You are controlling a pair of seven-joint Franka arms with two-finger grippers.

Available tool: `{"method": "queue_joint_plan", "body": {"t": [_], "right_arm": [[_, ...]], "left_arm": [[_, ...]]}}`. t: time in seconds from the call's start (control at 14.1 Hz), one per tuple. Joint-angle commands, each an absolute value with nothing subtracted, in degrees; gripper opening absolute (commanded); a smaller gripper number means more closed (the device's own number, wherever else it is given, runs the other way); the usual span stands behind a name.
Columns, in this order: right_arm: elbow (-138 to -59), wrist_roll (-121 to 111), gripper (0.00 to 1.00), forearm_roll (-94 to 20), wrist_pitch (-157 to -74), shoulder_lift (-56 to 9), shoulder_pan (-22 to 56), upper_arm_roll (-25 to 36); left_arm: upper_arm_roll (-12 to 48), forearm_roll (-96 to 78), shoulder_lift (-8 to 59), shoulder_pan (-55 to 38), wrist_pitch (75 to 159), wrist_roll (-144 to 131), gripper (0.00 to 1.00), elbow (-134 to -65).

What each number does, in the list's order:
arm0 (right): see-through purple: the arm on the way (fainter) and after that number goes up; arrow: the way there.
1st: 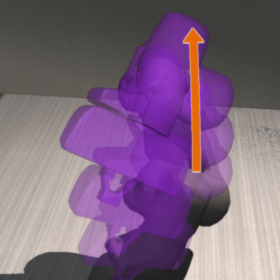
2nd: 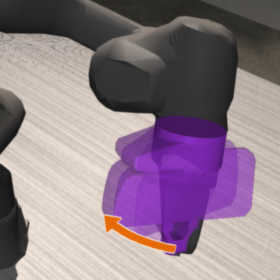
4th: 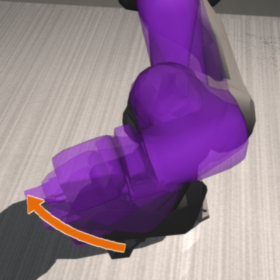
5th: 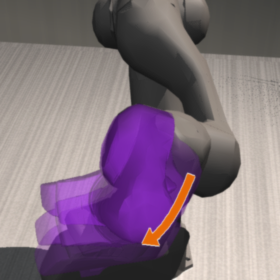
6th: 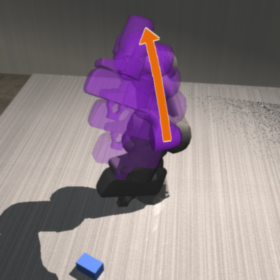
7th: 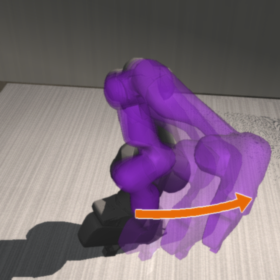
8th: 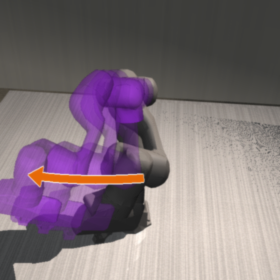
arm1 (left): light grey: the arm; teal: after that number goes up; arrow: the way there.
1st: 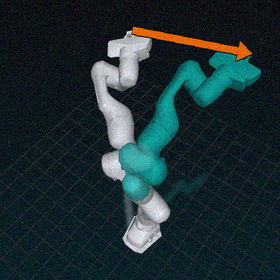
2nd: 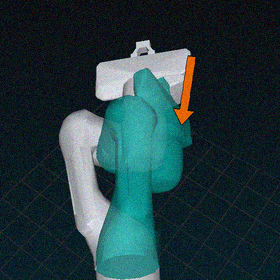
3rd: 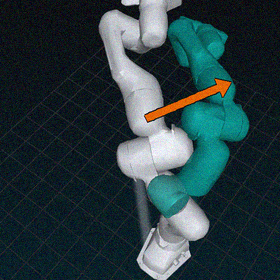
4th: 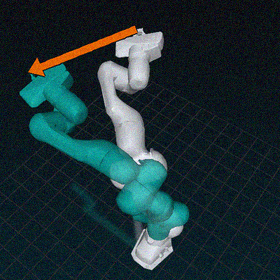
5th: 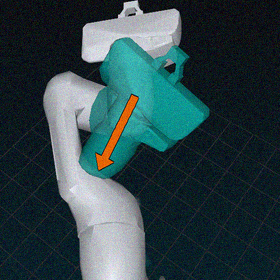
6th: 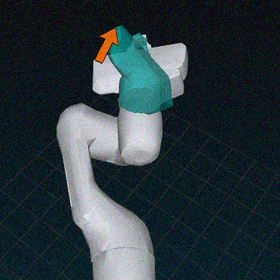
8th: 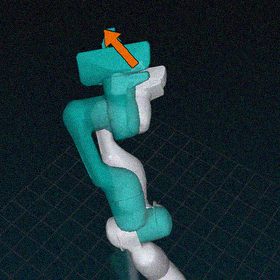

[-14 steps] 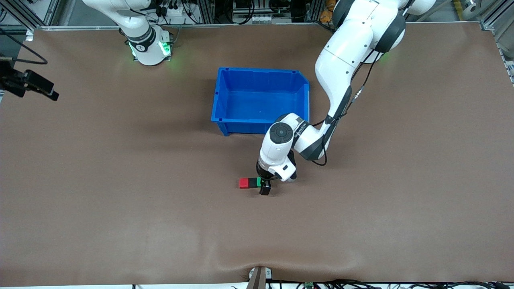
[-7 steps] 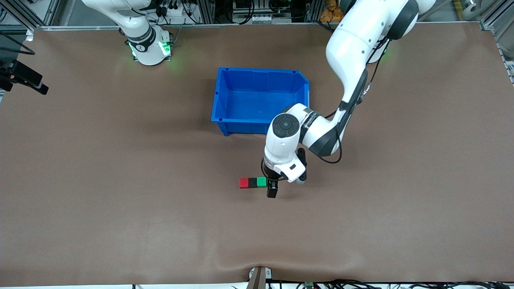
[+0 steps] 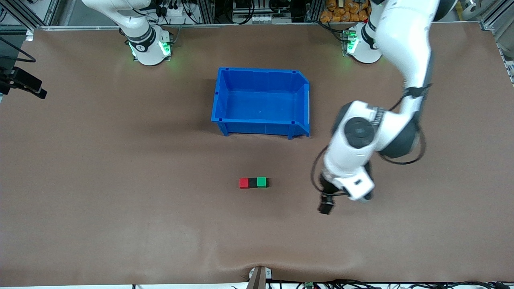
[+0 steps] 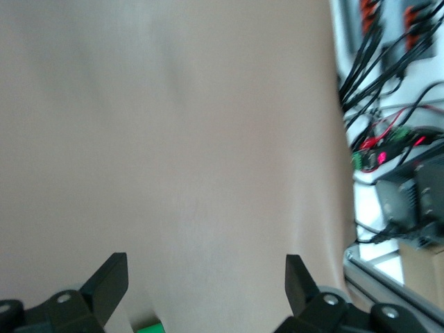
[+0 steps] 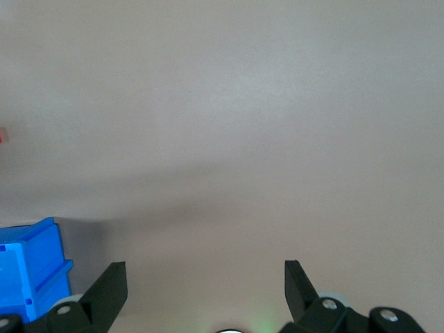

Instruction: Attach green and red cubes to black cube

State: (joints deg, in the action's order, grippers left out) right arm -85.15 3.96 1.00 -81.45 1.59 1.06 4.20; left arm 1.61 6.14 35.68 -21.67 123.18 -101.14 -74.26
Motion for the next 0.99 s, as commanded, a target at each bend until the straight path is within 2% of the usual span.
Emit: {"method": "queue_joint_plan", "body": {"t": [0.0, 0.42, 0.71, 0.92], "right_arm": [[-84.28, 3.69, 1.0, -1.82, -80.42, 1.58, 0.88, 4.48], [-84.29, 3.43, 1.0, -3.08, -80.24, 1.58, 0.09, 4.48], [-84.29, 3.43, 1.0, -2.73, -80.24, 1.58, 0.26, 4.48], [-84.37, 3.51, 1.0, -2.64, -80.16, 1.58, 0.26, 4.48]], "left_arm": [[4.12, 4.49, 26.47, -15.58, 122.78, -92.58, 1.0, -82.6], [7.47, -2.28, 16.8, -3.7, 110.5, -69.39, 1.0, -85.51], [7.38, -3.08, 9.68, -1.06, 109.43, -49.71, 1.0, -94.12], [7.29, -2.55, 8.0, 0.61, 102.25, -32.67, 1.0, -93.7]]}}
